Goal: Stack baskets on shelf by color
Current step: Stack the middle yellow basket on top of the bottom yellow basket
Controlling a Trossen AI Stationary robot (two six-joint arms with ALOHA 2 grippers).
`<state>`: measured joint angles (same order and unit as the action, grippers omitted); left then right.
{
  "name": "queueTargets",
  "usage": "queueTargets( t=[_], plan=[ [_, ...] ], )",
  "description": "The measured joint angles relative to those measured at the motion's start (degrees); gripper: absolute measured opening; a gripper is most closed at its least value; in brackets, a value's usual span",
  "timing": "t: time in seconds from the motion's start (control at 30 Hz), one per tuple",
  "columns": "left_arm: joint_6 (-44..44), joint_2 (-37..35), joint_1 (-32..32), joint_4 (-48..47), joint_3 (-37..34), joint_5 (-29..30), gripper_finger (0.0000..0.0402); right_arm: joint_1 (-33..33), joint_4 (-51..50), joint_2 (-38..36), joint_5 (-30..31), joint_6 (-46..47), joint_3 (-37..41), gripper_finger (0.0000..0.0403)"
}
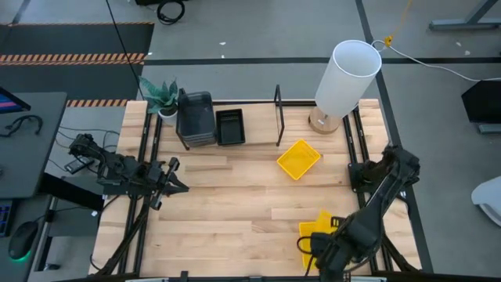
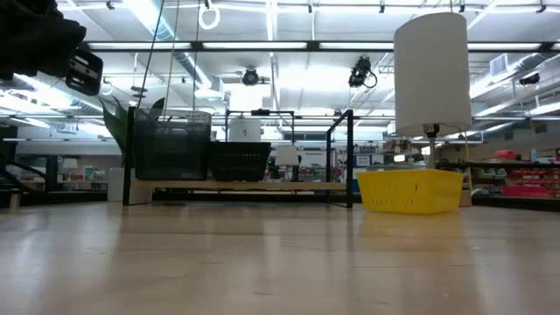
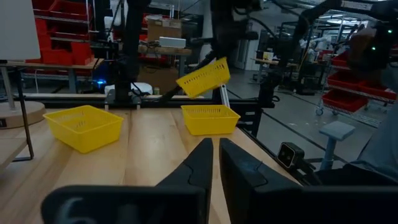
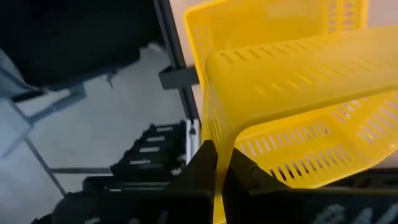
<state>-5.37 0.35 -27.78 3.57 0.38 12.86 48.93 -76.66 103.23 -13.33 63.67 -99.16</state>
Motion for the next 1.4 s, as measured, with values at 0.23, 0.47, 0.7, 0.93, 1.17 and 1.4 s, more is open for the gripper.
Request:
queueTargets(
  t=[0.23,0.47,0.7,0.93,1.17,1.4],
  plan=[
    [0.0,0.0,0.0,0.0,0.0,0.0,0.0024,0.1,-7.8,9.8,-2.6,-2.6,-11.6,0.0009],
    [0.0,0.0,0.0,0.0,0.0,0.0,0.0031,-0.9,-12.4,17.6,-3.5,-7.1,-22.5,0.0009],
    [0.0,0.0,0.0,0.0,0.0,0.0,0.0032,-1.7,-13.5,21.3,-4.4,-11.0,-25.6,0.0009],
    [0.0,0.0,0.0,0.0,0.0,0.0,0.0024,-2.6,-13.4,22.5,-3.8,-13.6,-25.6,0.0009],
    [0.0,0.0,0.0,0.0,0.0,0.0,0.0036,-3.0,-13.3,23.8,-4.3,-14.8,-25.6,0.0009],
    [0.0,0.0,0.0,0.3,0.0,0.0,0.0027,-3.1,-13.4,24.4,-5.2,-14.9,-24.8,0.0009]
  ],
)
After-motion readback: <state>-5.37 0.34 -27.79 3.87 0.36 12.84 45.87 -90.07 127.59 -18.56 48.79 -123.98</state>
